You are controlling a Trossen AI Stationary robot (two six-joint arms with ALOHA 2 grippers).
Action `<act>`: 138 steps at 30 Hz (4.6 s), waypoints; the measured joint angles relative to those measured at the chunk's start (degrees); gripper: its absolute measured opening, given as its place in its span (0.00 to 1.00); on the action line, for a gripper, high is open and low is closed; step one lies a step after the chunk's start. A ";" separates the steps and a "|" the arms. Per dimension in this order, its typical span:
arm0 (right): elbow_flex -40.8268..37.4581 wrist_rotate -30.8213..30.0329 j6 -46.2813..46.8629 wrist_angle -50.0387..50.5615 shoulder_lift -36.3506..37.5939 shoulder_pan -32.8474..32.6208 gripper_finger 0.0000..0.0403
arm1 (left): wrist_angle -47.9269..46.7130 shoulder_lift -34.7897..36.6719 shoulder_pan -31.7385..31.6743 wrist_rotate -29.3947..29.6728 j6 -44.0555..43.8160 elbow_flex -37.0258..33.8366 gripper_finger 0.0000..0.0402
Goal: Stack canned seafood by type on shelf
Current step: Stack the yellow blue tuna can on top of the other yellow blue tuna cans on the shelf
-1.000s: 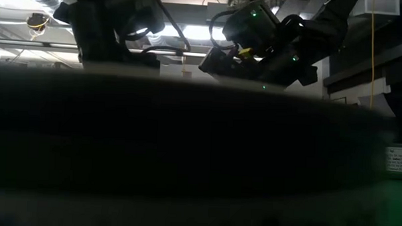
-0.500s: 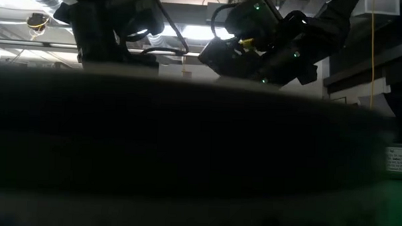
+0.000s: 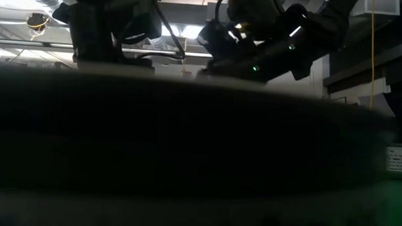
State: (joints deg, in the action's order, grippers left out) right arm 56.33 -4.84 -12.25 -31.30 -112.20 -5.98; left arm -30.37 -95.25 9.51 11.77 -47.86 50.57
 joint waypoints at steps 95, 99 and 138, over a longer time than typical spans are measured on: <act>-0.13 -3.69 0.02 -1.10 -0.20 0.03 0.02 | 7.81 10.11 6.30 -5.64 -4.57 1.60 0.65; -0.13 -3.71 0.02 -0.99 -0.20 0.03 0.02 | 8.93 8.10 6.14 -5.17 -4.67 1.60 0.65; -0.13 -3.65 6.64 2.83 -0.17 0.03 0.02 | 8.61 4.67 0.84 -1.21 -6.67 1.60 0.62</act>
State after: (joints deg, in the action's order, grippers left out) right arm 56.21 -8.49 -5.61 -28.47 -112.38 -5.96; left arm -21.76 -90.59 10.35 10.56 -54.53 52.16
